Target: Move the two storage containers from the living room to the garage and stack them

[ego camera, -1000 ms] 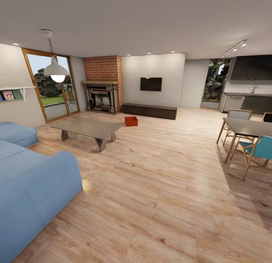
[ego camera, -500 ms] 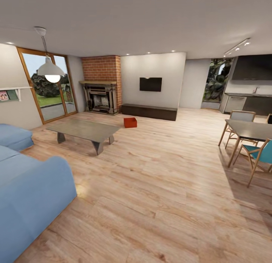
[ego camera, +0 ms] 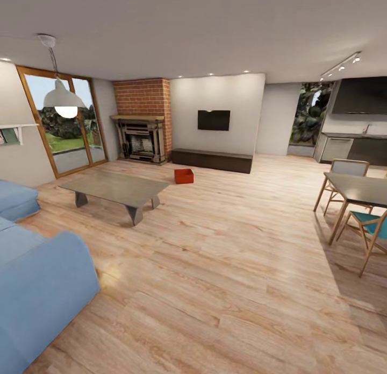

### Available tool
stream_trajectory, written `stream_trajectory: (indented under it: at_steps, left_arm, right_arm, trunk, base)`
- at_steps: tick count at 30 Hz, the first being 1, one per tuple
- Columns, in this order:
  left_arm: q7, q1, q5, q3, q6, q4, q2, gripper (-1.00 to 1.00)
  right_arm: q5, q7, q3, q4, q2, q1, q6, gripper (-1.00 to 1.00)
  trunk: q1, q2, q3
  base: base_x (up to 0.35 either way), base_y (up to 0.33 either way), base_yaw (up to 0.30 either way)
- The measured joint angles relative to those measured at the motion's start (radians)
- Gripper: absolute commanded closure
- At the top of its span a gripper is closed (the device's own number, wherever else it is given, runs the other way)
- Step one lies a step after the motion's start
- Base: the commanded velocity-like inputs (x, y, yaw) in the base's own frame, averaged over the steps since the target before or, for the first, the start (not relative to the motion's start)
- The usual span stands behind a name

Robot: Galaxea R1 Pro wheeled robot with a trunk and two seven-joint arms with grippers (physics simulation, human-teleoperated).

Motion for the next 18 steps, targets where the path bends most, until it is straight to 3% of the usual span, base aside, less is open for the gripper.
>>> stream_trajectory:
  at_steps: [18]
  left_arm:
    - [0.0,0.0,0.0,0.0,0.0,0.0,0.0,-1.0]
  right_arm:
    - [-0.001,0.0,0.0,0.0,0.0,0.0,0.0,-1.0]
  trunk:
    - [0.0,0.0,0.0]
  base:
    - [0.329,-0.087,0.0]
